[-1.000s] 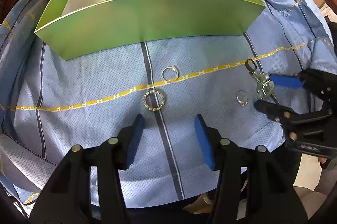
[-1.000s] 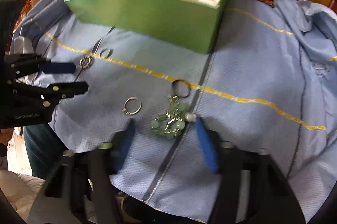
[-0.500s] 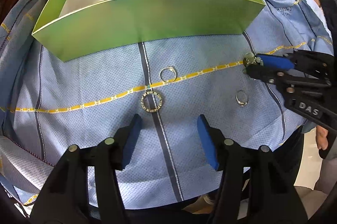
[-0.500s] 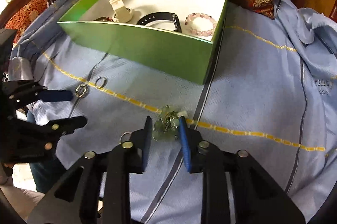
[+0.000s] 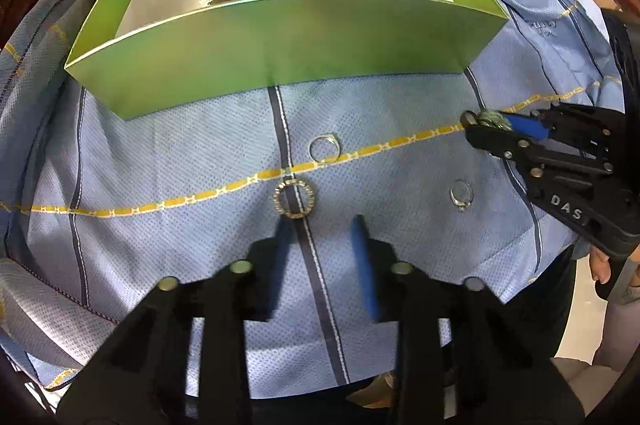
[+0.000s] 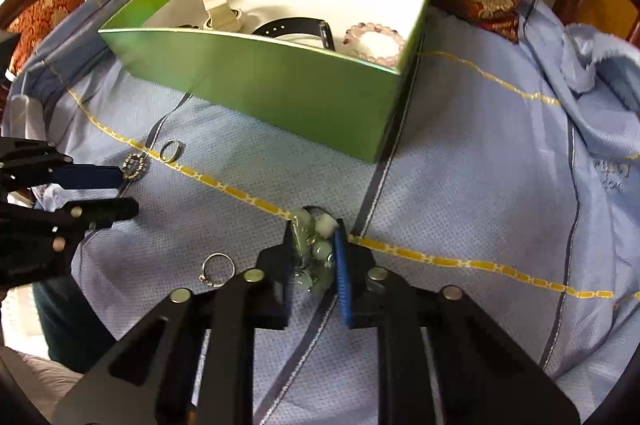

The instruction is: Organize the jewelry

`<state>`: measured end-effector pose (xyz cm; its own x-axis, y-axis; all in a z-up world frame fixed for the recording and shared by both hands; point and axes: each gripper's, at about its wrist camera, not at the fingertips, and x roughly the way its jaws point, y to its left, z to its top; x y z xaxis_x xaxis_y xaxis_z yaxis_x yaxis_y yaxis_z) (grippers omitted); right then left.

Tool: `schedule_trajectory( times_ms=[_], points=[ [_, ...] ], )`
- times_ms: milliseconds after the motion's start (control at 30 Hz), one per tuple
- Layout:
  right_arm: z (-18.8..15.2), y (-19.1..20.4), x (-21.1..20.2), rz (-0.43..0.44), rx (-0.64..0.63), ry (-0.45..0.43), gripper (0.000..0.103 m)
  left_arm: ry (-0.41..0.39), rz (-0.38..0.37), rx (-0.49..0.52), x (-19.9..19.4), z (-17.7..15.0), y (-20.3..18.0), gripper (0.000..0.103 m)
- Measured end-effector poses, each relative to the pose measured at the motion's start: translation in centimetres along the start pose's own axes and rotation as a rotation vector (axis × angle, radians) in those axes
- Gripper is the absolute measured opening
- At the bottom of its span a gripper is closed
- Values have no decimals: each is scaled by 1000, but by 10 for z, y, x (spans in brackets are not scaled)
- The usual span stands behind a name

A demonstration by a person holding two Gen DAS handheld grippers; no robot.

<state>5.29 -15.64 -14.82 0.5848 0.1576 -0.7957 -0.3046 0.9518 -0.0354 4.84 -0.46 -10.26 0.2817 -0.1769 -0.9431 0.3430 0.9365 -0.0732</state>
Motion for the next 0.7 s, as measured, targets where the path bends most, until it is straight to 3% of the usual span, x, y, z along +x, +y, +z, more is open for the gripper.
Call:
schedule_trajectory(
  times_ms=[67,233,300,700],
  points=[
    [-1,0,-1,-1,-8,2,18,-1,5,-3,0,2,1,18],
    [-3,-3,-9,-21,13,-2,17,-18,12,-8,-7,3,4,10],
    [-2,-4,-15,-15,16,-15,13,-31,14,-7,-13,4,6,9],
    [1,-8,-29,-23,37,-45,13,-36,15,-6,-17,3,6,9]
  ],
)
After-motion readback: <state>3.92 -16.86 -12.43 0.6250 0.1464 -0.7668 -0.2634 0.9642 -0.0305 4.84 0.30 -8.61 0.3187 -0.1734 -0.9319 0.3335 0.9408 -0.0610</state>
